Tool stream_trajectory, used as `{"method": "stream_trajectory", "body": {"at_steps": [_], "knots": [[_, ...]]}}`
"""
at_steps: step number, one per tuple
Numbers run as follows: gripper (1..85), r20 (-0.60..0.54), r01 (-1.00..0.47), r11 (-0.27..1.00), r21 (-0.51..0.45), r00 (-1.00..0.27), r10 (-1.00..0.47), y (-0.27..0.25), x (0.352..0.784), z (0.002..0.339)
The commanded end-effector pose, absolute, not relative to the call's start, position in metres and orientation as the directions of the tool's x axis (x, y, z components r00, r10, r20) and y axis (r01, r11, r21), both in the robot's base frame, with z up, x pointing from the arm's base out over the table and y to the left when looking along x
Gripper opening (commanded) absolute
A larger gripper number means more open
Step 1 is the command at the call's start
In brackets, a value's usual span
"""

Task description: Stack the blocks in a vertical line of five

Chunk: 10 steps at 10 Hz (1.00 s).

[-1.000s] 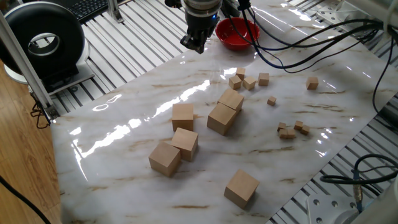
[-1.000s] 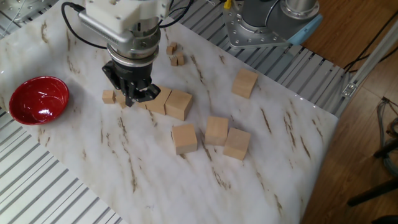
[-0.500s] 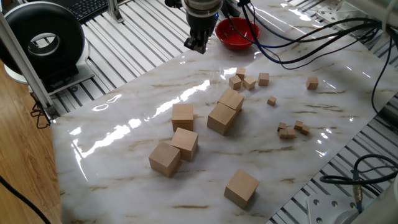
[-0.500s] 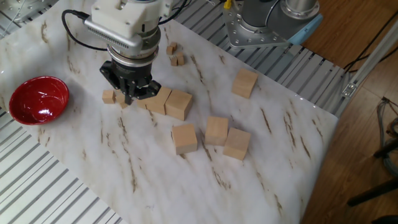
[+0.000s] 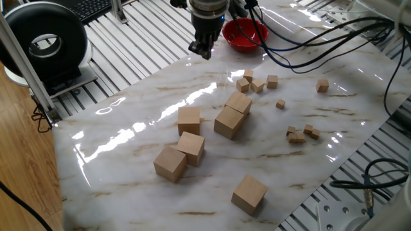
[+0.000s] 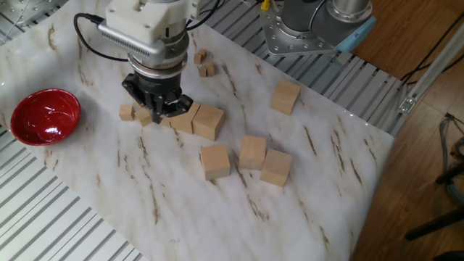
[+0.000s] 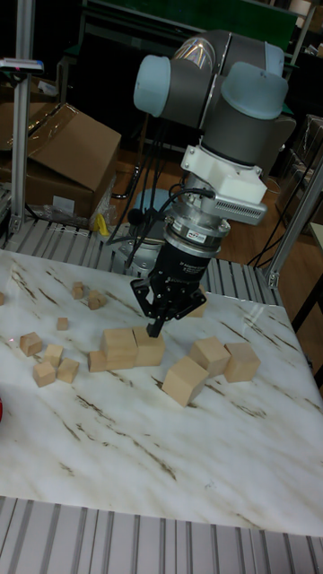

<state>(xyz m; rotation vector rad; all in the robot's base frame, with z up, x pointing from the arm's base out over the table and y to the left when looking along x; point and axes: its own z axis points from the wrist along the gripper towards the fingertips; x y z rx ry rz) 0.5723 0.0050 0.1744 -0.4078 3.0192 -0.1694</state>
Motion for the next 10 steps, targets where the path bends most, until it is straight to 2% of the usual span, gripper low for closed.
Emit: {"method": "stream_trajectory", "body": {"at_steps": [1, 3, 4, 5, 6, 9, 10], "knots": [[1.0, -0.057, -0.278, 0.957, -0.08, -0.958, -0.282, 0.014, 0.565, 0.174], [1.0, -0.06, -0.364, 0.928, -0.081, -0.927, -0.369, 0.016, 0.567, 0.174], [1.0, -0.179, -0.309, 0.949, -0.056, -0.932, -0.314, 0.031, 0.594, 0.178], [1.0, -0.223, -0.287, 0.957, -0.041, -0.931, -0.288, 0.036, 0.604, 0.18], [1.0, -0.179, -0.311, 0.946, -0.093, -0.929, -0.323, 0.022, 0.597, 0.178], [1.0, -0.154, -0.272, 0.956, -0.114, -0.945, -0.287, 0.013, 0.592, 0.178], [1.0, -0.162, -0.265, 0.961, -0.086, -0.948, -0.275, 0.02, 0.592, 0.177]]}}
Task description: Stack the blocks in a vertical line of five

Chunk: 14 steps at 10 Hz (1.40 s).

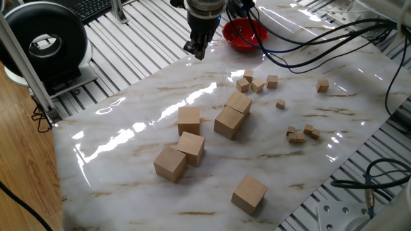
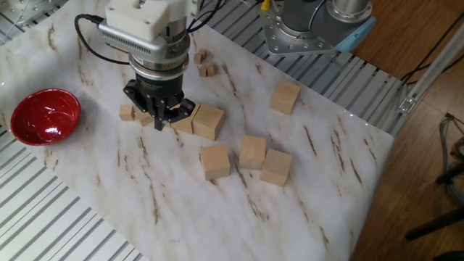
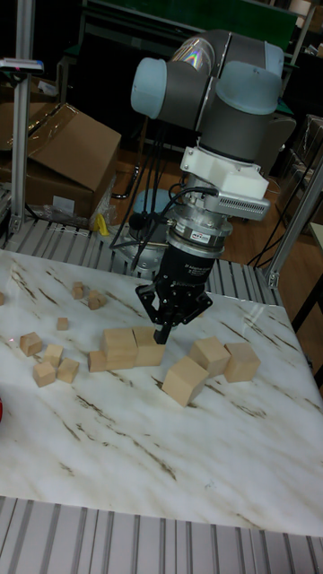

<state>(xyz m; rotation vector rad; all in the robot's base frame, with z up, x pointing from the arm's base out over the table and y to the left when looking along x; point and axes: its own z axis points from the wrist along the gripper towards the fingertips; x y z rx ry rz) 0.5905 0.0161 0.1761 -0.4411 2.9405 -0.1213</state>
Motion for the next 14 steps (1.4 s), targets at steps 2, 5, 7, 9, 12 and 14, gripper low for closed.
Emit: {"method": "stream_trajectory", "body": {"at_steps": [2, 5, 7, 9, 12, 14], "knots": [[1.0, -0.15, -0.24, 0.968, -0.065, -0.957, -0.248, 0.023, 0.587, 0.176], [1.0, -0.145, -0.245, 0.966, -0.077, -0.956, -0.254, 0.02, 0.586, 0.176], [1.0, -0.125, -0.201, 0.979, -0.014, -0.972, -0.201, 0.033, 0.577, 0.175], [1.0, -0.041, -0.193, 0.981, 0.036, -0.981, -0.192, 0.041, 0.554, 0.173], [1.0, -0.041, -0.204, 0.979, 0.02, -0.978, -0.203, 0.037, 0.554, 0.173], [1.0, -0.062, -0.178, 0.984, 0.002, -0.982, -0.177, 0.033, 0.561, 0.173]]}}
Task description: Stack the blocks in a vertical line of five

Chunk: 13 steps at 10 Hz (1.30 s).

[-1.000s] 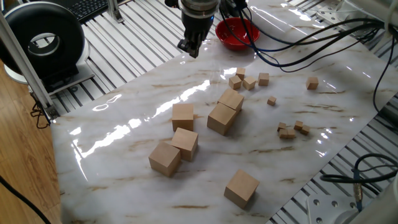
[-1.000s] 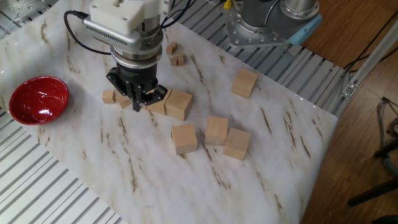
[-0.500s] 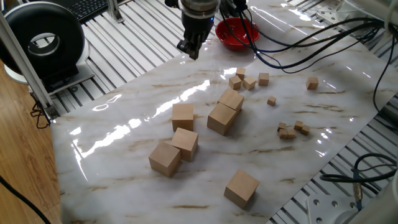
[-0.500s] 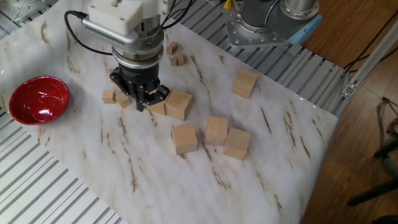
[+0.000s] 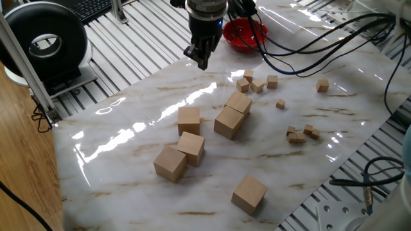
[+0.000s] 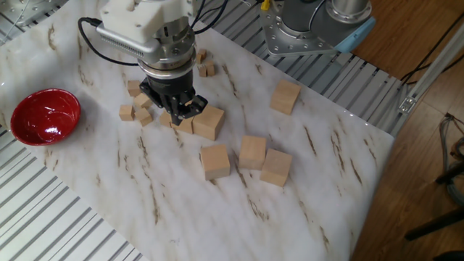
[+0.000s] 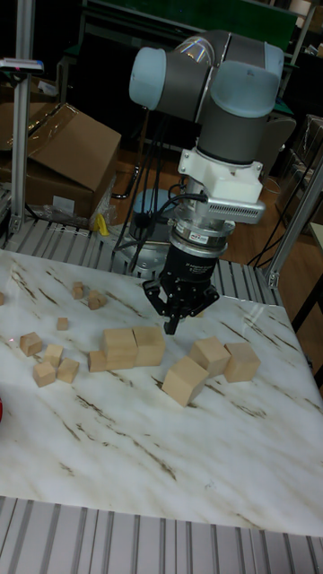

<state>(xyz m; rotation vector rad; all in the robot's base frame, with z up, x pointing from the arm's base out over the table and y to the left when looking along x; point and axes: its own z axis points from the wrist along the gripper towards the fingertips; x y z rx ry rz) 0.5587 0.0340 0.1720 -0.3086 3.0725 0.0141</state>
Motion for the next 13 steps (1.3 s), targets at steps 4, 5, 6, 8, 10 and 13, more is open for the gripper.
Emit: {"method": "stream_trajectory", "body": {"at_steps": [4, 5, 6, 8, 10, 13], "knots": [[1.0, -0.122, -0.284, 0.958, -0.042, -0.95, -0.287, 0.028, 0.579, 0.175], [1.0, -0.156, -0.322, 0.944, -0.075, -0.931, -0.33, 0.024, 0.589, 0.177], [1.0, -0.135, -0.316, 0.944, -0.095, -0.935, -0.327, 0.01, 0.58, 0.178], [1.0, -0.137, -0.346, 0.934, -0.09, -0.925, -0.356, -0.015, 0.562, 0.177], [1.0, -0.154, -0.47, 0.878, -0.091, -0.865, -0.478, -0.046, 0.546, 0.166], [1.0, -0.164, -0.657, 0.729, -0.193, -0.71, -0.684, -0.062, 0.558, 0.159]]}}
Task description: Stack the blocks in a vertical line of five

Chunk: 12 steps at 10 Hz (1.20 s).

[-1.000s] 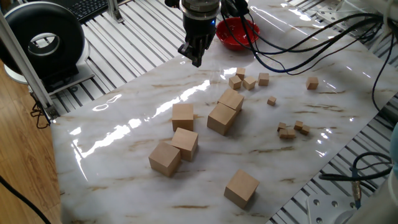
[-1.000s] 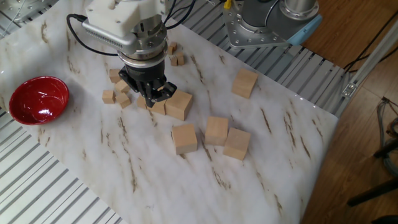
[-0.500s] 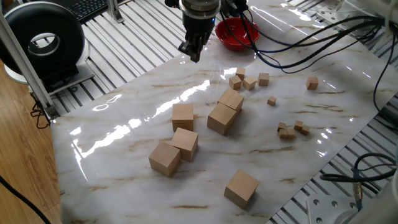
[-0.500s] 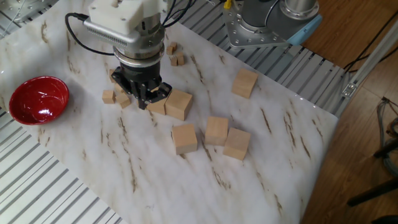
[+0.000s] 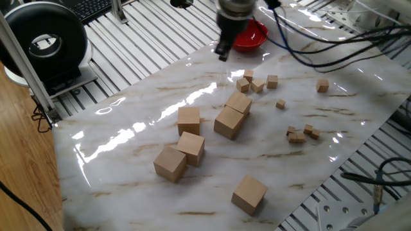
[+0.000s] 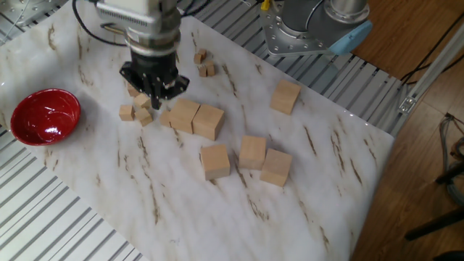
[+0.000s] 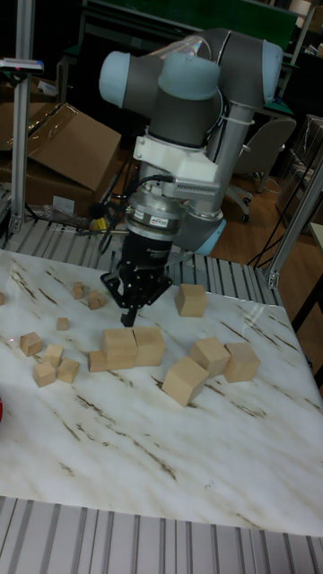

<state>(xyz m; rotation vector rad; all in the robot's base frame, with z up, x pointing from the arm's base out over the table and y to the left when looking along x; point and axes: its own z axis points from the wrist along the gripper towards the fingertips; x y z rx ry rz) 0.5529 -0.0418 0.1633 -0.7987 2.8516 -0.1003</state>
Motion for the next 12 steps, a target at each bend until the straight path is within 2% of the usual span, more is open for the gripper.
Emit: {"method": "stream_trajectory", "body": {"at_steps": [1, 2, 3, 5, 7, 8, 9, 10, 11, 12], "knots": [[1.0, -0.115, -0.762, 0.584, -0.278, -0.577, -0.808, -0.072, 0.57, 0.157], [1.0, -0.077, -0.827, 0.459, -0.325, -0.461, -0.884, -0.072, 0.579, 0.154], [1.0, -0.035, -0.89, 0.316, -0.327, -0.323, -0.946, -0.068, 0.578, 0.148], [1.0, -0.081, -0.96, 0.217, -0.175, -0.205, -0.975, -0.034, 0.547, 0.126], [1.0, -0.148, -0.967, 0.253, -0.005, -0.249, -0.957, 0.003, 0.517, 0.107], [1.0, -0.182, -0.954, 0.299, 0.024, -0.298, -0.937, 0.02, 0.514, 0.104], [1.3, -0.081, -0.964, 0.255, 0.078, -0.261, -0.962, 0.003, 0.492, 0.099], [3.0, -0.032, -0.979, 0.197, 0.05, -0.199, -0.98, -0.01, 0.495, 0.097], [8.3, -0.007, -0.987, 0.155, 0.044, -0.155, -0.988, -0.015, 0.495, 0.096], [47.7, 0.025, -0.999, 0.035, 0.023, -0.034, -0.999, -0.024, 0.501, 0.094]]}}
